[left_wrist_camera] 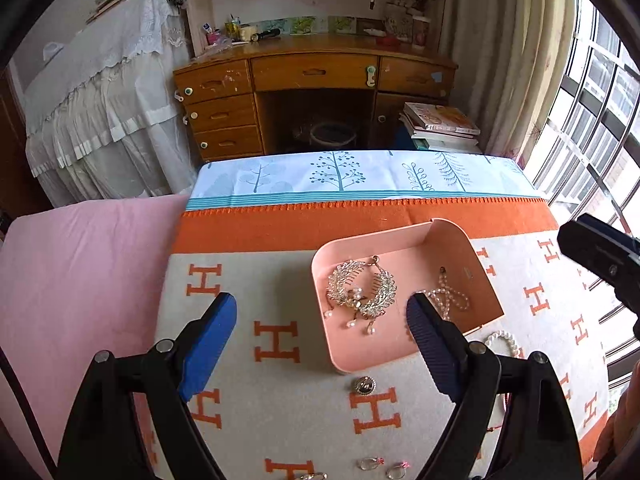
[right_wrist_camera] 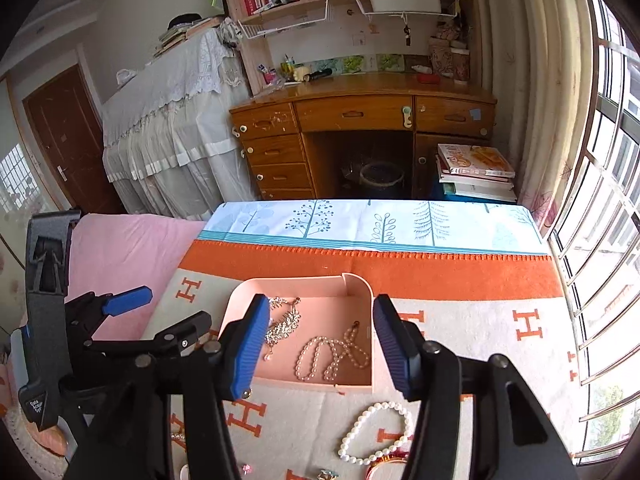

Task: Organize jewelry
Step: 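Carry the hair comb and pearl necklace into the pink box and release both, then grasp the pink-strap watch with the right gripper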

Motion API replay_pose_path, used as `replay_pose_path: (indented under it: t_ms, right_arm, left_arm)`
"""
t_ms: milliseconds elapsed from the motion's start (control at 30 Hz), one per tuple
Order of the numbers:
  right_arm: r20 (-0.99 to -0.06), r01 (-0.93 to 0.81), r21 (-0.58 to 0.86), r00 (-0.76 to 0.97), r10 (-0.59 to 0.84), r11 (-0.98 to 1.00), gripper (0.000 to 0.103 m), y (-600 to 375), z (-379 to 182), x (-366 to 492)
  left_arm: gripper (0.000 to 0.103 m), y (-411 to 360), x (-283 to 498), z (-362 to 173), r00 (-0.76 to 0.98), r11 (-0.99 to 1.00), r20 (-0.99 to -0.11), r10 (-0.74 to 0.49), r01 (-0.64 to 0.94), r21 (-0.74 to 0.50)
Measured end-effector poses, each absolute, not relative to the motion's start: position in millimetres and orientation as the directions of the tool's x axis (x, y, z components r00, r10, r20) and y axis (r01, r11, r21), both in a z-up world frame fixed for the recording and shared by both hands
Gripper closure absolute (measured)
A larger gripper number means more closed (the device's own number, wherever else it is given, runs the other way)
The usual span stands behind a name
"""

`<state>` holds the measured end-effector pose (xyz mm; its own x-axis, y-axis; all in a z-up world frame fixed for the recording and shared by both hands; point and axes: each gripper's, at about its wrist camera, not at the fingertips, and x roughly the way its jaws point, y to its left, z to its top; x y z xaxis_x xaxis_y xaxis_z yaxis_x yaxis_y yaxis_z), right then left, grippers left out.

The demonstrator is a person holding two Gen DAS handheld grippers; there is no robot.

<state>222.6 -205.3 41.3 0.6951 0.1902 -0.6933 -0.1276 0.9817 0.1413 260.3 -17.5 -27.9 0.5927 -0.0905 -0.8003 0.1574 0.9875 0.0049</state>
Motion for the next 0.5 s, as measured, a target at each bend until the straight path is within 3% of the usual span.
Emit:
replay_pose_path:
  t_ms: [167, 300, 400, 500]
  right_arm:
    - [-0.584, -0.165, 0.165, 0.779, 0.231, 0.972, 0.049, -208, 55, 185]
    - [-0.625, -0.208, 0.179, 0.731, 0.275, 0.962, 0.049, -208, 56, 164]
    - [-0.645, -0.224, 0.179, 0.709, 0.286, 0.958, 0.049, -206, 50, 144]
    - [-0.67, -0.235, 0.14, 0.693, 0.267, 0.962, 0.049, -200, 40, 122]
  left_arm:
    - [0.018, -5, 228, -20, 0.577, 0.98, -0.809, -0.108, 0.198, 0.011]
    - [0.016, 6, 193, -17, 0.596, 0.988, -0.801, -0.046, 0.143, 0.05]
    - [0.005, 13, 162, -22, 0.602, 0.995, -0.797, -0.041, 0.098, 0.023]
    - [0.003, 16, 132, -31, 0.622, 0.998, -0.783, -0.019, 0.054, 0.018]
